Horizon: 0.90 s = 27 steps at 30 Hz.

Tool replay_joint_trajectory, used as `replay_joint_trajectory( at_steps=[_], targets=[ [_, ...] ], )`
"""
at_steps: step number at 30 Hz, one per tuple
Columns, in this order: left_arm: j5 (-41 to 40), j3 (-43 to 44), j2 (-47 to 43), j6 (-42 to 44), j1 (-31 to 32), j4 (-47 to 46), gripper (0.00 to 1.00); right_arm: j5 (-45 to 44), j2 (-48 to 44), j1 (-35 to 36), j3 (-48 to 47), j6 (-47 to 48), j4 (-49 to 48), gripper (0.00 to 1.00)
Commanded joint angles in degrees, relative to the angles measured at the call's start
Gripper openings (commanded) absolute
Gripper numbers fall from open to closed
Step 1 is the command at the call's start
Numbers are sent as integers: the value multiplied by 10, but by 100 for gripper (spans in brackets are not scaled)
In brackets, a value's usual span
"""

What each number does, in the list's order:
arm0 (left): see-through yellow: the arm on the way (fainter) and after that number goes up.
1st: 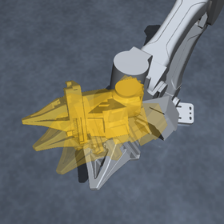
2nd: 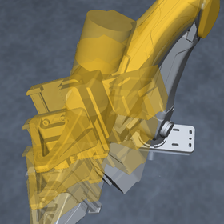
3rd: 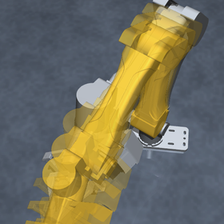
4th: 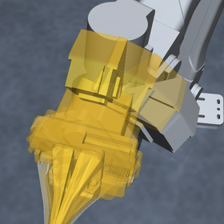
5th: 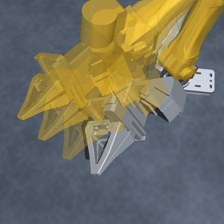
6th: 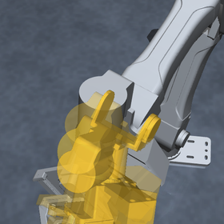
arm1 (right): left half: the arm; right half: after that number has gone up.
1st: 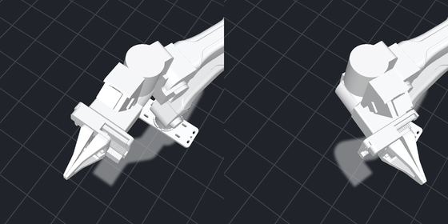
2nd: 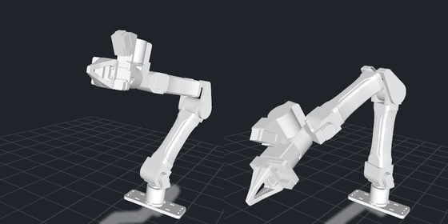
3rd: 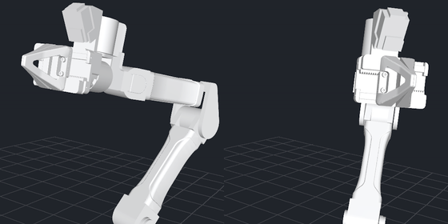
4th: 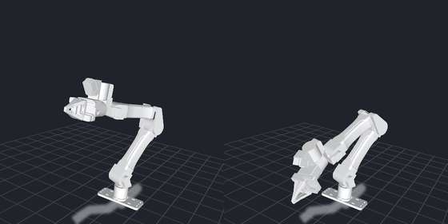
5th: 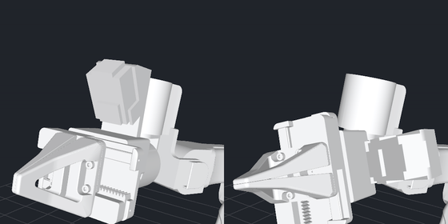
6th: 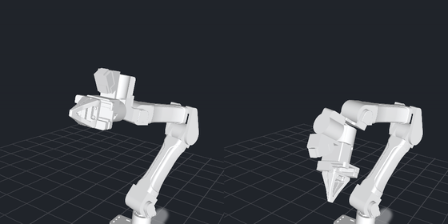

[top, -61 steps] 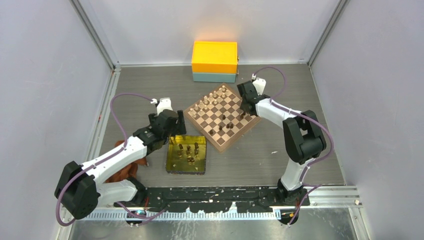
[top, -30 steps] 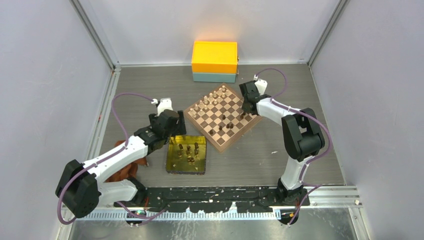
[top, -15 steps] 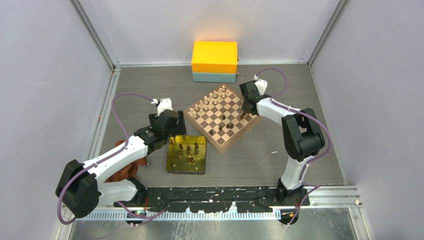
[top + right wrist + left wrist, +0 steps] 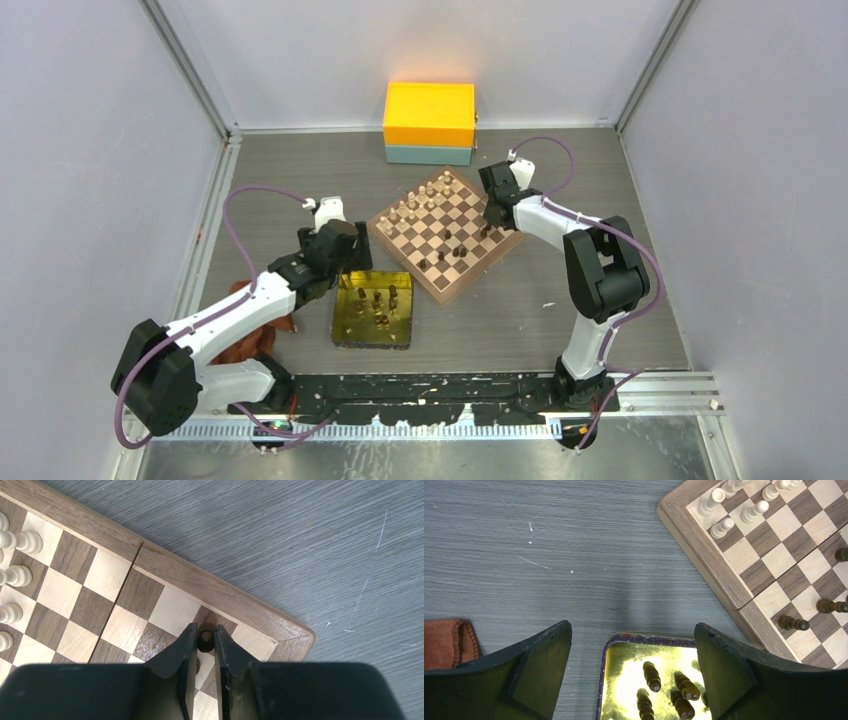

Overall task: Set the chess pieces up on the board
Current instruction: Pick up the chess piece from the chessboard.

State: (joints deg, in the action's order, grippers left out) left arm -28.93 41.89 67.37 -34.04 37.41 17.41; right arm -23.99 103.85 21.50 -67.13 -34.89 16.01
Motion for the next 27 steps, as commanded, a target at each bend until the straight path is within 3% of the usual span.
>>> replay_joint_trajectory(
  at_steps=[1,27],
  targets=[
    [-18,-2,-11,-3,2,-18,93,2,-36,-2,-5,-11,5,7],
    [-32,2,-5,2,1,-17,93,8,-23,3,-72,11,24,1]
  ],
)
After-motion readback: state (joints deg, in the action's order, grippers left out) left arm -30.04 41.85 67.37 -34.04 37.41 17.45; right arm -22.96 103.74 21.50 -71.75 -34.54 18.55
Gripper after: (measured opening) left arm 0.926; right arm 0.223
